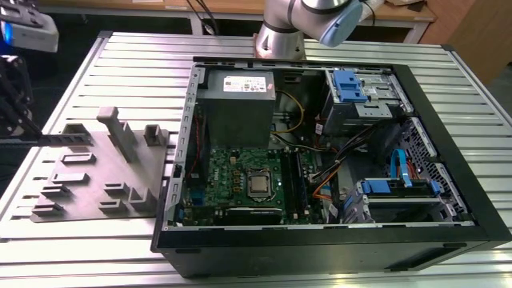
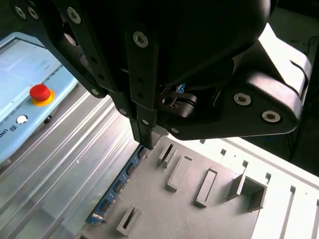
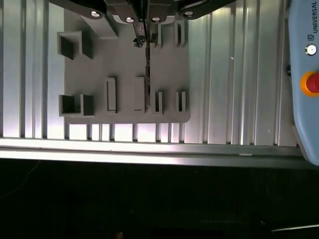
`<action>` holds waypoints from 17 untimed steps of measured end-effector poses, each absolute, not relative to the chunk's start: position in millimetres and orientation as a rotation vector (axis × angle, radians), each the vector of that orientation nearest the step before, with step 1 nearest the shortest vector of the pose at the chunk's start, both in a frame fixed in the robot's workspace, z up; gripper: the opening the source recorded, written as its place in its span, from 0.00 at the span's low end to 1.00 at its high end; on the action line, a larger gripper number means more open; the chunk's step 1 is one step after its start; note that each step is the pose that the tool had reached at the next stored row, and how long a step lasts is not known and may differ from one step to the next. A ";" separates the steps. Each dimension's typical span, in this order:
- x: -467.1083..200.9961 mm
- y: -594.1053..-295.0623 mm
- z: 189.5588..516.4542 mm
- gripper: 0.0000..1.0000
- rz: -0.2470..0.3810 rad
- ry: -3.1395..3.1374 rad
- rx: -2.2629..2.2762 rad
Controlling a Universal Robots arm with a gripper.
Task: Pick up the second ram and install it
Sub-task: 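Pick up the second ram and move it above second insertion slot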
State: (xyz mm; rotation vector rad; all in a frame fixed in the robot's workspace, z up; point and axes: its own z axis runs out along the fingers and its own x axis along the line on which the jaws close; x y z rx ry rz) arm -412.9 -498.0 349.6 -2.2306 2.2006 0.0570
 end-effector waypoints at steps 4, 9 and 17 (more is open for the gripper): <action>-412.5 -498.0 364.8 0.08 0.057 2.201 -2.230; -411.9 -498.0 380.7 0.08 0.058 2.200 -2.230; -411.4 -498.0 400.9 0.08 0.061 2.200 -2.228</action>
